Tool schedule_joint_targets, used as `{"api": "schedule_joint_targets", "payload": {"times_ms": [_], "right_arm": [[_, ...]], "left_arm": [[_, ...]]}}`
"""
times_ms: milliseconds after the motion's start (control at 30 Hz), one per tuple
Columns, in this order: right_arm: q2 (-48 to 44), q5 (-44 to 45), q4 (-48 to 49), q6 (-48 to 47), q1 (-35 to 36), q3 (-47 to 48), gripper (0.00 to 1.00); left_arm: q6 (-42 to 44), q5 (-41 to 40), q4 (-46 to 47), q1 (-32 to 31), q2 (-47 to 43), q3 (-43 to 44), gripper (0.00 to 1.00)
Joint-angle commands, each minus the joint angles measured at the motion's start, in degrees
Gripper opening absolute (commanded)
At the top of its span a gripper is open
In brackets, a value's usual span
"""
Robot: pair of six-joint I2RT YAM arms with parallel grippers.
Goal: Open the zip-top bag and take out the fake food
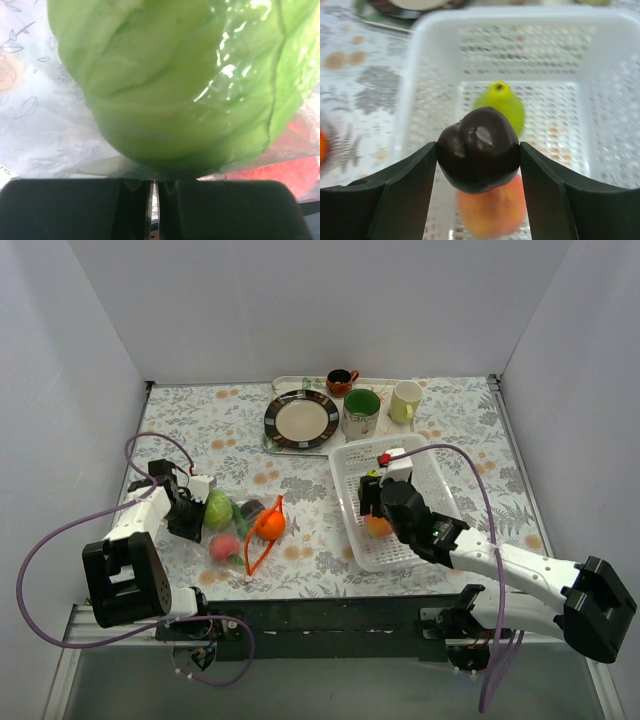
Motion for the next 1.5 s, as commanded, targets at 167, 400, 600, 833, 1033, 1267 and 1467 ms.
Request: {"api": "schedule_joint_targets", "payload": {"times_ms": [167,400,600,833,1033,1267,1467], "right_arm": [[7.31,7.4,-15.07,4.26,-3.61,9.4,0.95],[9.25,7.76,-9.2,-1.88,5.51,13.29,0.98],[18.83,1.44,0.71,-6.19,18.09,15.49,0.95],[29.55,-9.56,12.06,-5.49,19.33,15.84,0.98],[38.42,-12.72,17.09,-7.69,19.07,20.75,0.98],[45.81,-15.45,15.95,-6.81,16.35,27.52,0.98],[48.63,-17.38,15.25,-5.94,14.85,29.29,0.94]], "left_arm": [[-0.15,1.92,-0.82,-0.03,-1.43,2.18,0.0],[0.11,1.57,-0.91,-0.12,-1.95,2.0,0.0],[-0.15,1.75,-0.91,-0.03,-1.51,1.92,0.0],[-0.07,1.4,-1.0,-0.03,-1.69,2.0,0.0],[-0.15,1.22,-1.18,-0.12,-1.69,2.09,0.0],[0.2,1.22,-1.26,-0.12,-2.13,1.57,0.0],[0.37,1.13,-1.53,-0.03,-2.48,1.56,0.0]]}}
